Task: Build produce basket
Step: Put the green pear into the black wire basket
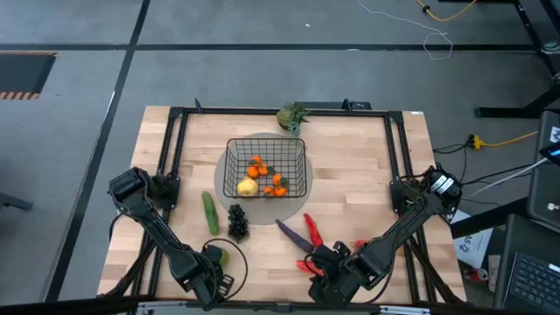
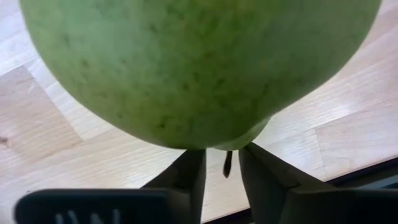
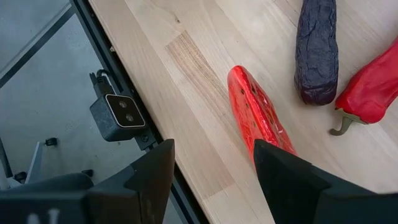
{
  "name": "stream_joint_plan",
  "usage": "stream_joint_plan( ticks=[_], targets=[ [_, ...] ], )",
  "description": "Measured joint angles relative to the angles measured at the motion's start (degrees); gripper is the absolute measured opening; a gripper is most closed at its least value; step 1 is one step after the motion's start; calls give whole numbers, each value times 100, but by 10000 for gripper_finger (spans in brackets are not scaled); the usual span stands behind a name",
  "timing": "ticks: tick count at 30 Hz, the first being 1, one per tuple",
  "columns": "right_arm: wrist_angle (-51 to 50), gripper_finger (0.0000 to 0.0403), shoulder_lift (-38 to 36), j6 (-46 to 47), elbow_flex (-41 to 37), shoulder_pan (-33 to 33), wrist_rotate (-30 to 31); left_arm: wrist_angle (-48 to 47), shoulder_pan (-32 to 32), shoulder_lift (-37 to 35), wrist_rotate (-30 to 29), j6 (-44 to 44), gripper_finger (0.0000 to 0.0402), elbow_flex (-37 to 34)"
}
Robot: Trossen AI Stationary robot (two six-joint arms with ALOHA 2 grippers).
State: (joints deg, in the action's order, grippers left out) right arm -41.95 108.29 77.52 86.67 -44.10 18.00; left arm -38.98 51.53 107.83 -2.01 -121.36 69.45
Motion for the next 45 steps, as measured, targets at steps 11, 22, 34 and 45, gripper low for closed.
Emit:
stream_joint_plan(
  ticks=[11, 22, 34, 45],
  targets=[
    [-2, 220, 0, 1, 0, 0, 2, 25, -2, -7, -3, 37, 6, 0],
    [-5, 220, 0, 0, 0, 0, 192, 815, -4, -160, -711, 1074, 1, 20],
    [151, 220, 0, 0, 0, 9, 267, 822, -359, -1159, -2891, 4105, 0, 658],
    [586, 220, 0, 2, 0, 22, 568, 830, -1296, -2123, -4334, 6967, 0, 1117]
  ],
)
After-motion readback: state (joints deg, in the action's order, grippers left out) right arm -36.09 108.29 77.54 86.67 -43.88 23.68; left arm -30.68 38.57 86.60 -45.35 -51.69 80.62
